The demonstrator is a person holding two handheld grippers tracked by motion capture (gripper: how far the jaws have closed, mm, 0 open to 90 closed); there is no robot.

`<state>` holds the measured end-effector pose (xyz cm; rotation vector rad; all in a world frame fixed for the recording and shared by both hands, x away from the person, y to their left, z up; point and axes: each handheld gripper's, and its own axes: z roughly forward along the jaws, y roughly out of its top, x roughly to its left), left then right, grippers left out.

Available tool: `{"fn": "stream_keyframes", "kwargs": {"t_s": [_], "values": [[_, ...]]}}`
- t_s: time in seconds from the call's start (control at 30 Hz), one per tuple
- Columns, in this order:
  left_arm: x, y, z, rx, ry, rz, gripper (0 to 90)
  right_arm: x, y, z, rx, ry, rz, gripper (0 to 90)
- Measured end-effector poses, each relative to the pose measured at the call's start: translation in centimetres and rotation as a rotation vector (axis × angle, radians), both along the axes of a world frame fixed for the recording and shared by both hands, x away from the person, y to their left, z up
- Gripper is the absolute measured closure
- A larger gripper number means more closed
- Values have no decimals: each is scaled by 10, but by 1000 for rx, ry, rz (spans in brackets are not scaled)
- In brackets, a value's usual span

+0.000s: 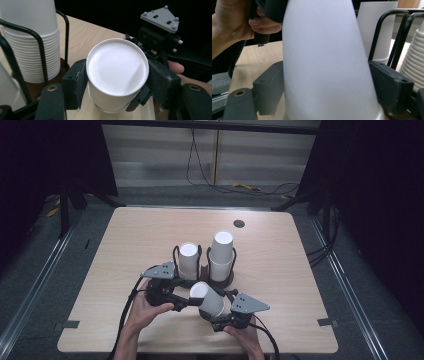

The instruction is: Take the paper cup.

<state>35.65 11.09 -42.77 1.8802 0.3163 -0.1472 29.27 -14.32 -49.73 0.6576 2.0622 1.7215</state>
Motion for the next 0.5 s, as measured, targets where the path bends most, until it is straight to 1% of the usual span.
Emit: {"fn": "stream_keyframes", "kwargs": {"t_s": [0.03,0.1,0.13,0.17,0.23,0.27,0.3,0.33,0.37,0.4,0.47,0.5], "values": [[0,1,1,4,-5,-2,362,0,0,0,0,-2,-1,201],[0,1,0,1,4,-3,362,0,1,-1,-3,-7,1,213],[1,2,0,1,-6,-3,362,0,1,-1,-6,-9,2,214],[1,2,0,2,2,-3,362,0,1,-1,-7,-10,0,214],[1,2,-1,8,4,-1,362,0,1,-1,-17,-9,1,223],[2,2,-2,3,-2,-3,361,0,1,-2,-20,-5,0,225],[2,3,-4,4,0,0,361,1,1,-2,-22,-5,3,230],[2,3,-5,-6,-1,2,360,1,1,-2,-29,-6,6,234],[1,3,-7,-16,2,6,359,1,1,-2,-30,1,5,237],[1,3,-8,-16,-2,8,358,1,1,-2,-34,6,6,239],[1,3,-9,-25,15,10,357,1,1,-2,-35,17,8,245],[1,3,-9,-21,4,10,356,1,0,-2,-35,19,13,247]]}}
